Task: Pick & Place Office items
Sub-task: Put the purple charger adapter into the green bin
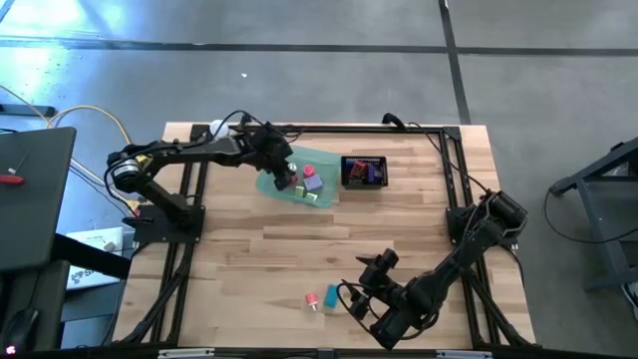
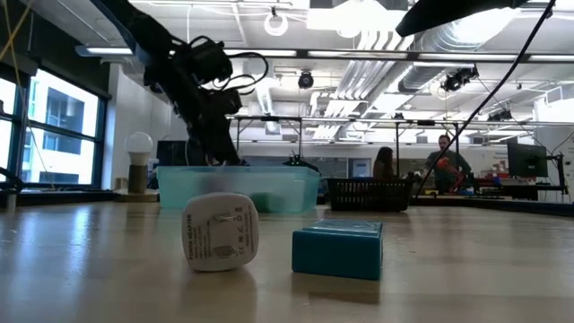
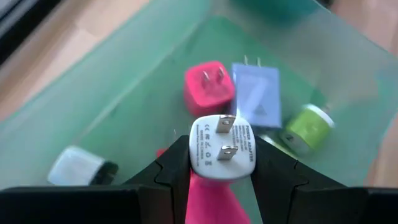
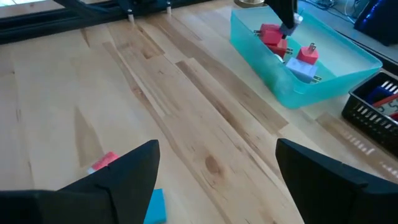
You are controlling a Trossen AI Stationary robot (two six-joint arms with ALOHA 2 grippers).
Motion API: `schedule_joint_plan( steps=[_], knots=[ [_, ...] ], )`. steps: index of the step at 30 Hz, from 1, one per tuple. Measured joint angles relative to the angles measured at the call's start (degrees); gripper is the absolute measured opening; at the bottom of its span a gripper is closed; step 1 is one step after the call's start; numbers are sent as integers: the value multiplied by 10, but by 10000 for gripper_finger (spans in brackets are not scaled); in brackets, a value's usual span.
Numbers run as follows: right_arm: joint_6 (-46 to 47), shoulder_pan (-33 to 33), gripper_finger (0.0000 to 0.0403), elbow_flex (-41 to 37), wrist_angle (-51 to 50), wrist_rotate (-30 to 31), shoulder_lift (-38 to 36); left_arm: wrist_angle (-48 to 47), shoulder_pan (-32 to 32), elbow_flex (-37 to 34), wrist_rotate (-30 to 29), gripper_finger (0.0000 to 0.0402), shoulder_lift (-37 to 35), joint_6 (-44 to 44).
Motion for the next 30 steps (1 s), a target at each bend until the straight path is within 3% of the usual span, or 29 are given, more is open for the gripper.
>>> schedule_joint_plan(
  steps=[9, 25, 30],
  knots=[
    [0, 0, 311, 0, 16, -7, 0, 92, 0, -28, -25, 123, 6, -1],
    [-2, 0, 311, 0, 42, -15, 0, 118, 3, -29, -20, 124, 72, -2],
    [-6, 0, 311, 0, 41, -15, 0, 106, -1, -32, -25, 200, 70, 25]
  ],
)
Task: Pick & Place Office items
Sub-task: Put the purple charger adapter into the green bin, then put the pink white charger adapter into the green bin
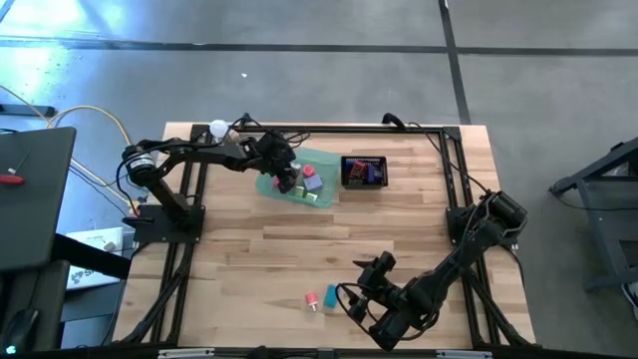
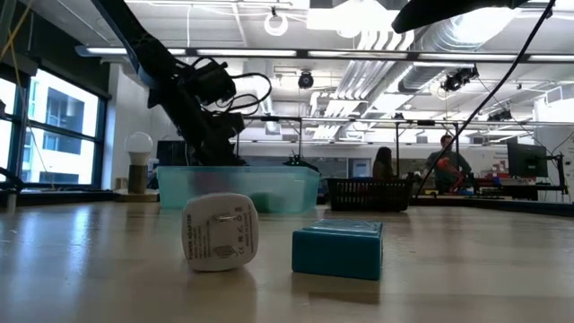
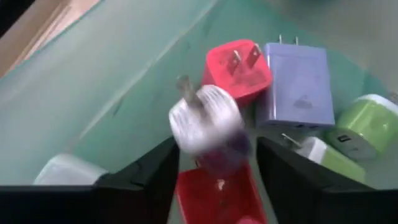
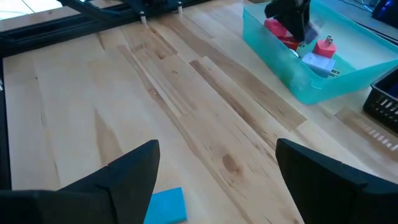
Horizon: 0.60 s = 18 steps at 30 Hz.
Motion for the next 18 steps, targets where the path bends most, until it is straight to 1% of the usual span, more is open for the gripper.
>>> schedule_joint_plan(
  steps=[2, 5, 8, 12, 15, 18],
  knots=[
    [0, 0, 311, 0, 0, 0, 0, 7, -1, 0, -4, 228, -4, -6],
    [0, 0, 311, 0, -1, 0, 0, 8, -1, 0, -6, 249, -10, -9],
    [-1, 0, 311, 0, -2, 0, 0, 5, 0, 0, -8, 254, -21, -9],
    [-1, 0, 311, 0, -3, 0, 0, -8, -1, 0, -9, 256, -55, -11],
    [-1, 0, 311, 0, -3, 0, 0, -28, -11, 0, -5, 257, -104, -10],
    [-1, 0, 311, 0, -3, 0, 0, -62, -34, 1, 25, 258, -162, -3]
  ],
)
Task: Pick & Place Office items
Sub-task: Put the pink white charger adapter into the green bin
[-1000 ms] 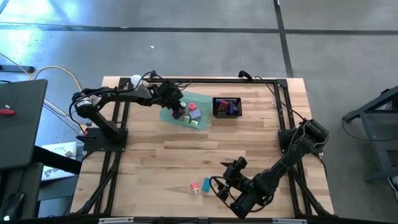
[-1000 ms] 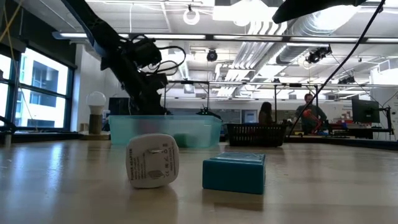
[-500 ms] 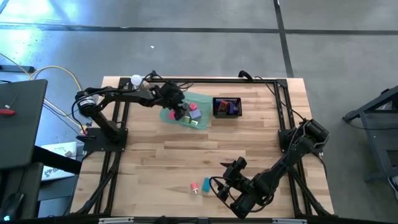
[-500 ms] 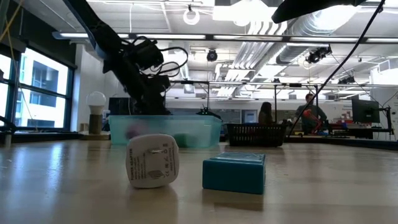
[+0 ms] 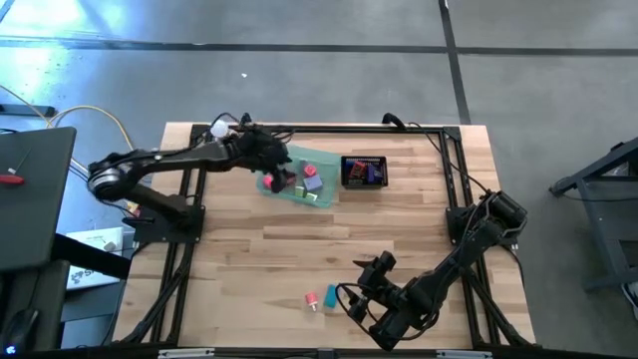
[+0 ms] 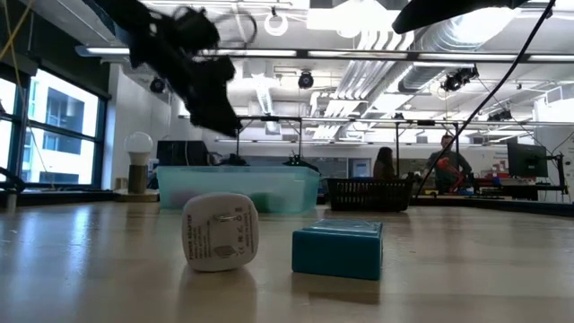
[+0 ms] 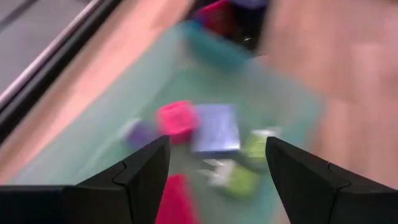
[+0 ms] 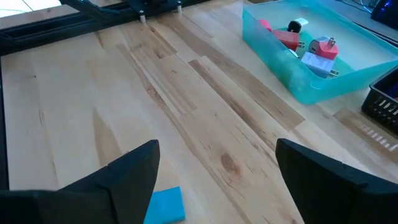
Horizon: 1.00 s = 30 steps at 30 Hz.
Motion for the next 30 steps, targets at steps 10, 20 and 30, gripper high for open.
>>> schedule_joint_plan(
  steps=[10, 20, 30],
  knots=[
    [0, 0, 311, 0, 2, -41, 0, -128, -119, 0, 169, 258, -162, -42],
    [1, 0, 311, 0, 3, -62, 0, -162, -288, 0, 182, 258, -161, -83],
    [-29, 0, 311, 0, -1, -75, 0, -133, -442, 0, 65, 258, -81, 20]
  ],
)
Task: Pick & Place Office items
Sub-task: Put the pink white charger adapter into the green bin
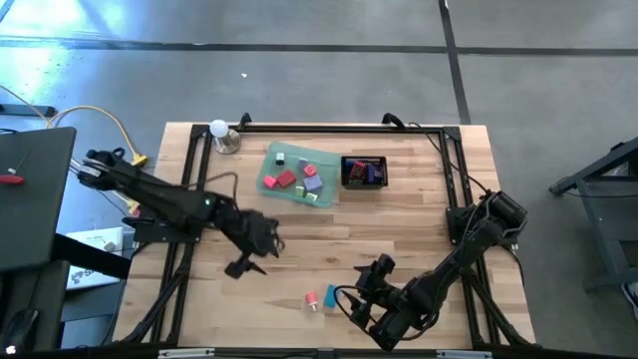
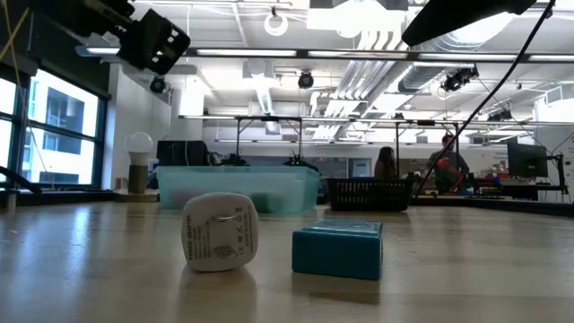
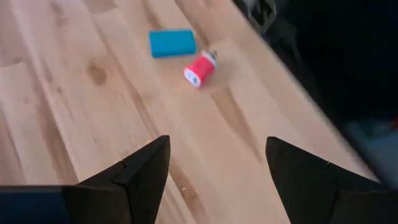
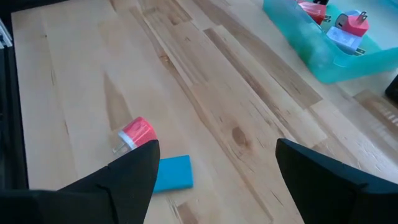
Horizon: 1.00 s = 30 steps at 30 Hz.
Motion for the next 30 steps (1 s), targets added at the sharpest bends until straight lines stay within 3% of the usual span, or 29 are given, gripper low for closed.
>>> schedule_joint_plan(
  steps=[6, 16, 26, 30],
  knots=[
    [0, 0, 311, 0, -5, -2, 0, 61, -59, 0, -61, 258, 82, 103],
    [5, 3, 311, 0, 11, -16, 0, 287, -100, 0, -72, 258, 218, 213],
    [5, 3, 311, 0, 24, -16, 0, 349, -69, 0, 14, 258, 252, 244],
    [5, 3, 311, 0, 26, -14, 0, 352, -53, 0, 11, 258, 257, 237]
  ],
)
